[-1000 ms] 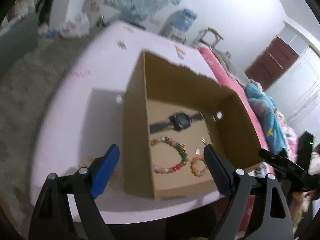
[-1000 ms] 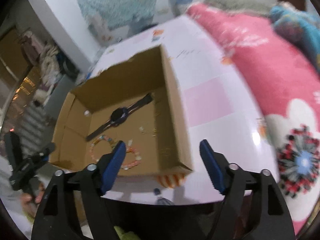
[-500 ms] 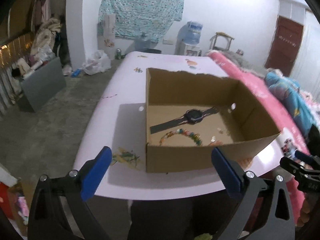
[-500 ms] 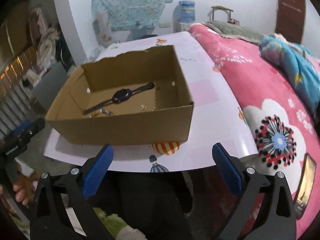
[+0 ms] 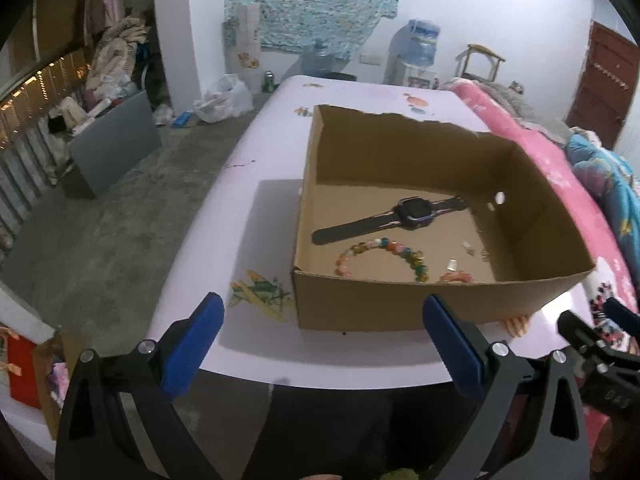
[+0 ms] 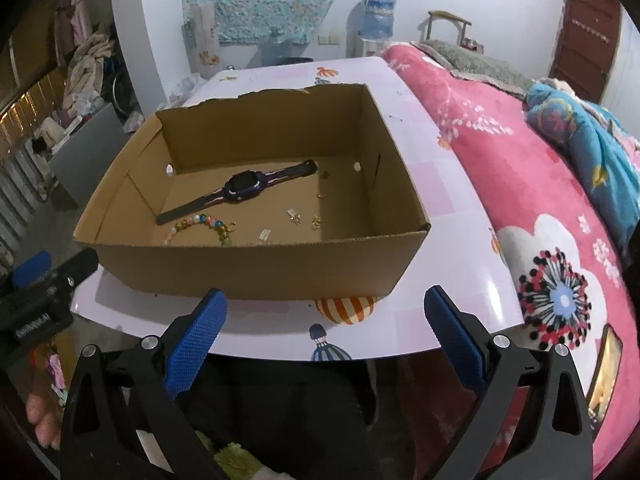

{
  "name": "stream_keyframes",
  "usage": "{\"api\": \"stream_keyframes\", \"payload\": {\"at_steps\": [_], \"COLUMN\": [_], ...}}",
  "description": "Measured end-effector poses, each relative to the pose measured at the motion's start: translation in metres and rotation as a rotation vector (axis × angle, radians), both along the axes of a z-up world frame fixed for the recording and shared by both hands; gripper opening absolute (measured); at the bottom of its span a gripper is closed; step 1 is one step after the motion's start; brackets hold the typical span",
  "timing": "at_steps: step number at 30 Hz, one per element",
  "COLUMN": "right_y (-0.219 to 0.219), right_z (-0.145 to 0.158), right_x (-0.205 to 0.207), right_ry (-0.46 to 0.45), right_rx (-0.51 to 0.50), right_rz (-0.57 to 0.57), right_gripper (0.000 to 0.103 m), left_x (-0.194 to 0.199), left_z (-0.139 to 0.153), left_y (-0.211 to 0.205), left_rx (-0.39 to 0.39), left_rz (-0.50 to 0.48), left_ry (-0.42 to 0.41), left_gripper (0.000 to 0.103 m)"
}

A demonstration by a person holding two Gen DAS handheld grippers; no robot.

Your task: Organize jewelry

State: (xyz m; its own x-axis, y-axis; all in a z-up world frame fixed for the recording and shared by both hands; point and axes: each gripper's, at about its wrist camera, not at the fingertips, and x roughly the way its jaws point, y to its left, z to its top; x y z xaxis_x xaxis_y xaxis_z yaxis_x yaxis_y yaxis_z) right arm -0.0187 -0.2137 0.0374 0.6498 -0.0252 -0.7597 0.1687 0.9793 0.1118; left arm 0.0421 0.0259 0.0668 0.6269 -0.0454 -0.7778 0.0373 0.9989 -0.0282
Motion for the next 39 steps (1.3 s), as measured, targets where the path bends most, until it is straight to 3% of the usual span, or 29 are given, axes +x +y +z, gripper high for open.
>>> {"api": "stream_keyframes", "payload": {"at_steps": [16,39], "right_y": [0.000,-0.002], "right_z": [-0.002,0.000], "right_x": [0.009,0.010], "right_ry": [0.017,0.016], "right_rx": [0.030,0.045], "right_rz": [-0.014,-0.016], "right_gripper": [0.095,0.095], "left_x": [-0.001,-0.001], "left_z": [-0.005,-0.007], "left_y": [-0.020,-0.025], "left_rx": [0.041,0.041], "left_rz": [-0.054,-0.062], "left_ry": [0.029,0.050], "left_gripper": [0.098,0.098]}}
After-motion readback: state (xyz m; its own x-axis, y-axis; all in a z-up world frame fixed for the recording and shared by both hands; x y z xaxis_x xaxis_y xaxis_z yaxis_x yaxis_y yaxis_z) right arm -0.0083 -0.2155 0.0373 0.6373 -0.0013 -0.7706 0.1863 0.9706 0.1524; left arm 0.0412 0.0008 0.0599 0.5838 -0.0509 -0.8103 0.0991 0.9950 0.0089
